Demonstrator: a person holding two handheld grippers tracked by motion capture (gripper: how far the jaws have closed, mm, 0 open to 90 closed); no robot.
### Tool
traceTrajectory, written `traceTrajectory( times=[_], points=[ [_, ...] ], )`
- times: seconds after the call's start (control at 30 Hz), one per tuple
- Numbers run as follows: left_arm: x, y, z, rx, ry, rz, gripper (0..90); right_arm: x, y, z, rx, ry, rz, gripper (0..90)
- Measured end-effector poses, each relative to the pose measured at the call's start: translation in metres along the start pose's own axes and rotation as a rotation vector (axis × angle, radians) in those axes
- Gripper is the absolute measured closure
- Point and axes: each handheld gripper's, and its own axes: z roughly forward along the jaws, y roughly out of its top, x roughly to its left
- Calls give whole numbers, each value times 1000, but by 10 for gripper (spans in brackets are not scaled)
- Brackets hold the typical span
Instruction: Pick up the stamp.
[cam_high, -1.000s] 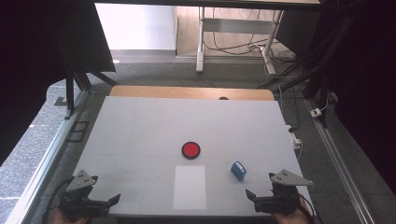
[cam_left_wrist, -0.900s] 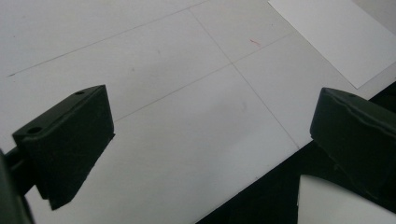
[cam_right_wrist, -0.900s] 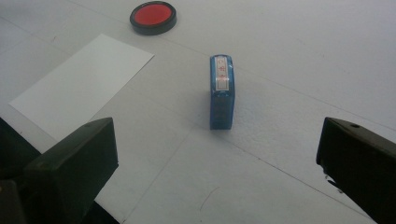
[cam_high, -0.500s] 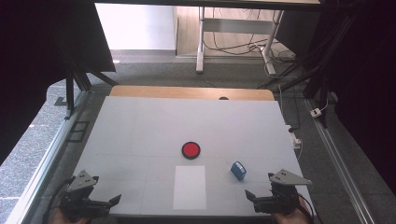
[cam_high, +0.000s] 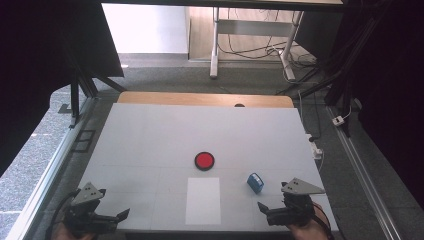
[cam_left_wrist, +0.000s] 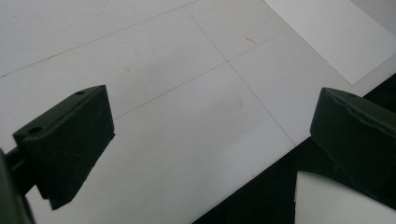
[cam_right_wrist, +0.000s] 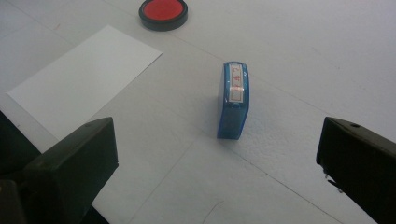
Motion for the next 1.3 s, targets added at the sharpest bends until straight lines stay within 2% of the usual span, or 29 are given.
traceTrajectory(
  times=[0.33,0.43,0.63,0.8,1.3],
  points=[
    [1,0,0,-1,-4,-7,0,-2,8,14,29,-7,-2,0],
    [1,0,0,1,-4,-6,0,-3,10,16,40,1,13,0],
    [1,0,1,1,-2,-4,0,-4,15,26,71,-16,3,0],
    [1,1,1,1,-5,-2,0,-6,17,36,74,-26,9,0],
    [2,1,2,4,-17,-3,0,-10,30,58,105,3,7,0]
  ],
)
